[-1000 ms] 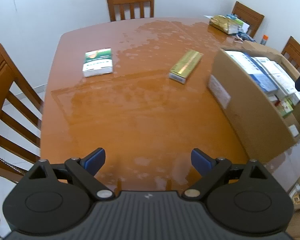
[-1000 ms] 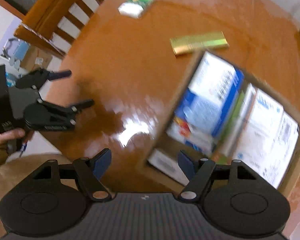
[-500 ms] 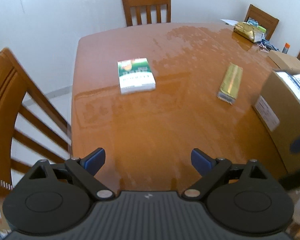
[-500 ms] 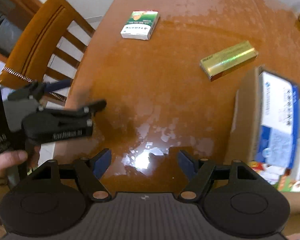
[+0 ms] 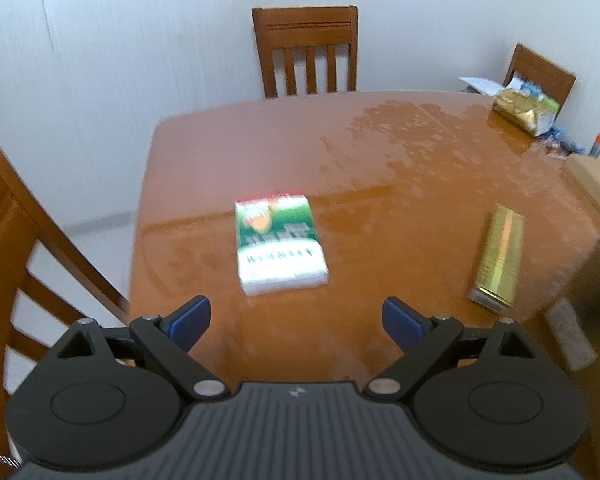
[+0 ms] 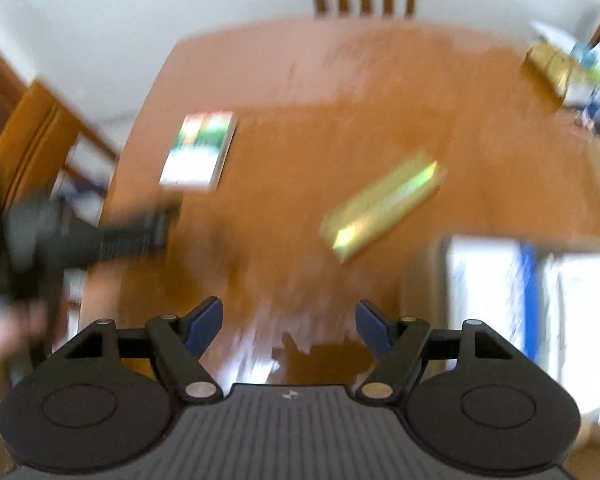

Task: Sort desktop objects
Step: 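Move the open right gripper down to the gold box on the table, then close the right gripper on the gold box and lift it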

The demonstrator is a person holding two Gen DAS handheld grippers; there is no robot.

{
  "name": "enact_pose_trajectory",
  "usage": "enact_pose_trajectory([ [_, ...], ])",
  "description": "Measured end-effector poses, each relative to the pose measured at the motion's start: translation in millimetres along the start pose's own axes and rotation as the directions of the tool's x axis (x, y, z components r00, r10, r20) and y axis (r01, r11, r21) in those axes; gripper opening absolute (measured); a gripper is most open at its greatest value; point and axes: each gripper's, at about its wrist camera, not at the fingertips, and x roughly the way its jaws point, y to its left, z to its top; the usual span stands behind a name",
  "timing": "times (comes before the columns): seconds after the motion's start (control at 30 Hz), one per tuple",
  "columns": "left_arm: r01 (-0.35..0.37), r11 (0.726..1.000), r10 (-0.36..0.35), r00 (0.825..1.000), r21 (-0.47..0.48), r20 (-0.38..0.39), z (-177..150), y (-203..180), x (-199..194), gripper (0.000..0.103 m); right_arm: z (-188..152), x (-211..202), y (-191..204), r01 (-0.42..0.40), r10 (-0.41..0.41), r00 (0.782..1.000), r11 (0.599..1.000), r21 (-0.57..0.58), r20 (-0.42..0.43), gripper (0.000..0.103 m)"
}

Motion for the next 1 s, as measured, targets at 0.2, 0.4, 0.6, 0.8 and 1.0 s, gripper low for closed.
enact_pose_trajectory([
  [0.2,0.061,0.998,-0.062,0.997,-0.031,-0.048,-36,-3,-16,0.093,76,32,-39,0.077,-0.077,0.997,0.980,0.183,-0.004,0.082],
  [0.4,0.121,0.992,-0.123,0.991,-0.045,-0.045,-56,0,-32,0.093,105,91,-80,0.194,-0.125,0.974,0.887,0.419,-0.187,0.082],
  [0.6,0.144,0.989,-0.144,0.990,-0.039,0.008,-53,11,-40,0.093,97,124,-93,0.296,-0.156,0.941,0.807,0.510,-0.300,0.081],
  [0.8,0.137,0.989,-0.136,0.990,-0.052,0.021,-56,27,-42,0.093,93,137,-80,0.299,-0.167,0.938,0.832,0.468,-0.302,0.050],
  [1.0,0.121,0.991,-0.121,0.993,-0.056,0.000,-63,37,-41,0.093,82,135,-45,0.240,-0.155,0.946,0.925,0.294,-0.286,0.049],
])
